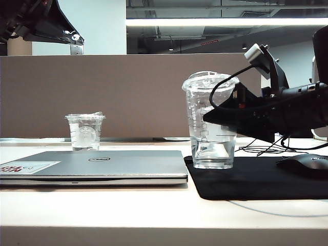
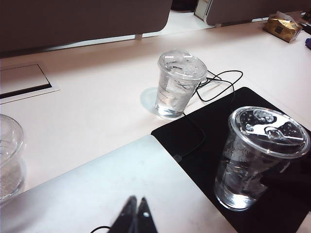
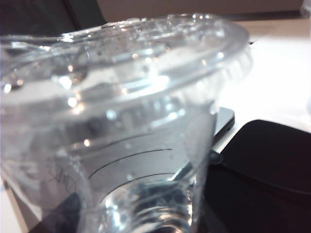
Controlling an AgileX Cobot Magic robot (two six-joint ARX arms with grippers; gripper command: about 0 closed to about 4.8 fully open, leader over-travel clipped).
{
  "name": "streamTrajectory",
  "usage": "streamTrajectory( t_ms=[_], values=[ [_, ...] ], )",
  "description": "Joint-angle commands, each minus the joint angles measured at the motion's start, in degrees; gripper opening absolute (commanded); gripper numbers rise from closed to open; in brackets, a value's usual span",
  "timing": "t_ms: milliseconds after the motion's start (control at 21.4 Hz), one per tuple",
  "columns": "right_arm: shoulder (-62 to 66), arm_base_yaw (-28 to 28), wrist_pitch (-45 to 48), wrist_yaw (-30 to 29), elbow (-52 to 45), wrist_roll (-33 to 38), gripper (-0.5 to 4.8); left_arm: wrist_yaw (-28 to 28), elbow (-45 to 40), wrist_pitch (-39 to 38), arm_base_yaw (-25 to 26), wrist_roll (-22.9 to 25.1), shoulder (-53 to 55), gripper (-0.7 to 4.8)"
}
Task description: Pick up the coffee cup on the middle and place it on the right side of the laptop.
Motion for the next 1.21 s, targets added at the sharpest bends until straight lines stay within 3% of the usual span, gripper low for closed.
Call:
streamTrajectory(
  t_ms=[47,420,1027,1074,1167,1214],
  values=[
    [-0.4,0.0,2.5,2.4,0.3,-2.1,3.05,0.2,0.1,0.3,0.0,-0.2,-0.2,-0.05],
    [-0.2,0.0,1.3,4.6,0.6,-7.2,3.05,0.3,0.1,0.3,0.0,-0.2,-0.2,-0.05],
    [3.7,0.0,1.6,3.6,2.0,-6.8,3.11,0.2,0.1,0.3,0.0,-0.2,-0.2,-0.05],
    [3.7,0.0,1.6,3.6,2.0,-6.8,3.38,0.3,0.1,0.3,0.0,-0.2,-0.2,-0.05],
    [3.7,0.0,1.7,3.5,2.0,-6.8,4.79,0.2,0.1,0.3,0.0,-0.2,-0.2,-0.05],
    [3.7,0.0,1.8,3.7,2.0,-6.8,4.79,0.3,0.1,0.3,0.0,-0.2,-0.2,-0.05]
  ],
)
